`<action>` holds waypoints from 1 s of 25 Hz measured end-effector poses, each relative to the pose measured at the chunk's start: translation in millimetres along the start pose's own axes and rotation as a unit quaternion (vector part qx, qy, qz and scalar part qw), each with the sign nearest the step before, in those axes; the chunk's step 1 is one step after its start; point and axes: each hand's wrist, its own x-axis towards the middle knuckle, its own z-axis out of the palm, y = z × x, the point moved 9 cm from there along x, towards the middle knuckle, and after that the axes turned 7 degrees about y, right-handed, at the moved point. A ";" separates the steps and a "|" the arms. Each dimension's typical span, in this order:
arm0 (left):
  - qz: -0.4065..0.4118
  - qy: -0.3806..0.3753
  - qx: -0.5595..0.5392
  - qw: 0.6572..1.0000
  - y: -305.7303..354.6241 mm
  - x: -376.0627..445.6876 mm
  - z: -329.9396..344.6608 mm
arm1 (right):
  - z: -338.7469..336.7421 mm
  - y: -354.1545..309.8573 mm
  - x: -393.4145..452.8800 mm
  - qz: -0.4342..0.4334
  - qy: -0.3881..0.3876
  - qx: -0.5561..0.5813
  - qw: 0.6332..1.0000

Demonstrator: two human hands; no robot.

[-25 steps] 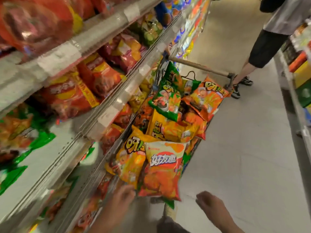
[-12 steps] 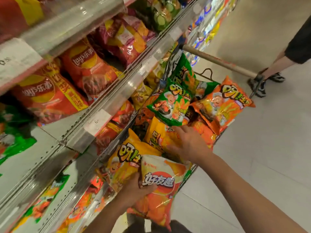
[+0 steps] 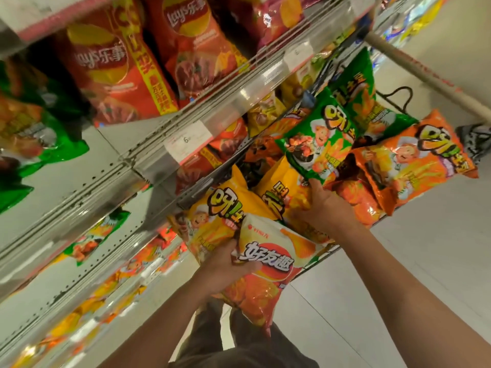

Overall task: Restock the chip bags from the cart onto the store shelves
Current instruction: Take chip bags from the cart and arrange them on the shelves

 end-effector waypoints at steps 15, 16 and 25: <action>0.079 0.069 -0.134 0.985 -8.6 -65.5 -60.8 | -75.7 -4.1 -82.9 0.054 0.097 0.176 0.978; 0.087 0.087 -0.148 0.981 -14.6 -75.7 -72.0 | -79.8 -10.7 -92.2 0.047 0.109 0.208 0.971; 0.118 0.231 -0.330 0.908 -107.2 -176.1 -163.1 | -49.3 -120.8 -191.2 0.007 0.036 0.486 0.873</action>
